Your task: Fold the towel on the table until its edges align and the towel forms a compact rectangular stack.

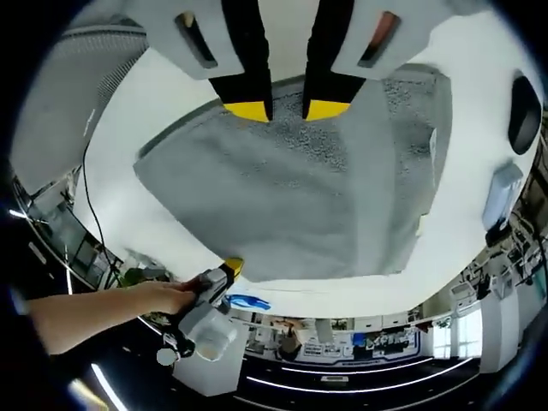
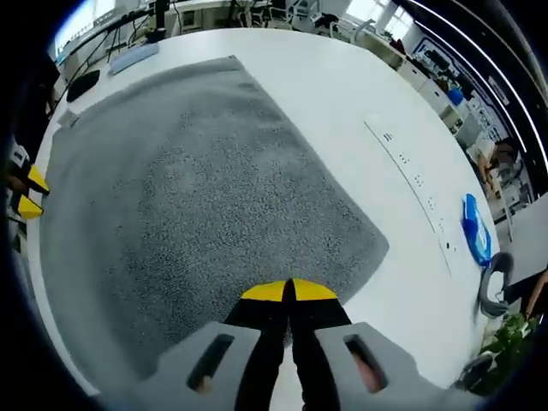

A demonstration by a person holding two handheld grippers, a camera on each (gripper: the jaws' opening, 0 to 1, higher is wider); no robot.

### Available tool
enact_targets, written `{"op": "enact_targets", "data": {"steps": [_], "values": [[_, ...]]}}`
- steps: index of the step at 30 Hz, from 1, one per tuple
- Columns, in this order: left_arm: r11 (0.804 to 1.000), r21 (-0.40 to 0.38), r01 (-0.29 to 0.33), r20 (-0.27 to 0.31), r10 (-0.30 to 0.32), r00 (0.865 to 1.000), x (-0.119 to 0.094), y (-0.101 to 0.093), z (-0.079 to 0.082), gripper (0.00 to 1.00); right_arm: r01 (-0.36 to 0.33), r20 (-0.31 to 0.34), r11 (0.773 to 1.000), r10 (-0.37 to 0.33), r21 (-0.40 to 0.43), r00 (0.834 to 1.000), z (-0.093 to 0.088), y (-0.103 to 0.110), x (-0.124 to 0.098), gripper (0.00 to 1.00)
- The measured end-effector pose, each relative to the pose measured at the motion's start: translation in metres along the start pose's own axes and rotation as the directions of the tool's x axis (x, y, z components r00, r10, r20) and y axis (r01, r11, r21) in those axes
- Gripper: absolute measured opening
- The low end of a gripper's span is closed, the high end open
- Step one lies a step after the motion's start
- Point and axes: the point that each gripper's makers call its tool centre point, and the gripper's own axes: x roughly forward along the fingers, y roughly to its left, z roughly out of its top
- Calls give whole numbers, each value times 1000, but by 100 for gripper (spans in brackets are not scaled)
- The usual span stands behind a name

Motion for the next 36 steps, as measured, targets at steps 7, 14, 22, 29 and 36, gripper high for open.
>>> {"op": "enact_targets", "data": {"steps": [7,14,22,29,36], "values": [[990,125,-72,-15,74,997,4,0,-4,10,4,-12,999,-4,-44,1000,-3,3,0,0],[984,158,-85,-64,97,993,7,1,-2,5,19,-38,1000,-20,-8,999,-5,0,0,0],[987,156,-33,-158,58,986,9,1,-1,4,16,-61,1000,-15,22,998,-14,-3,-3,0],[980,201,-14,-172,49,984,12,1,2,4,24,-108,998,-18,50,994,-32,-5,-9,0],[975,223,20,-202,26,979,17,2,5,4,63,-137,998,-60,16,989,-49,-4,-16,0]]}}
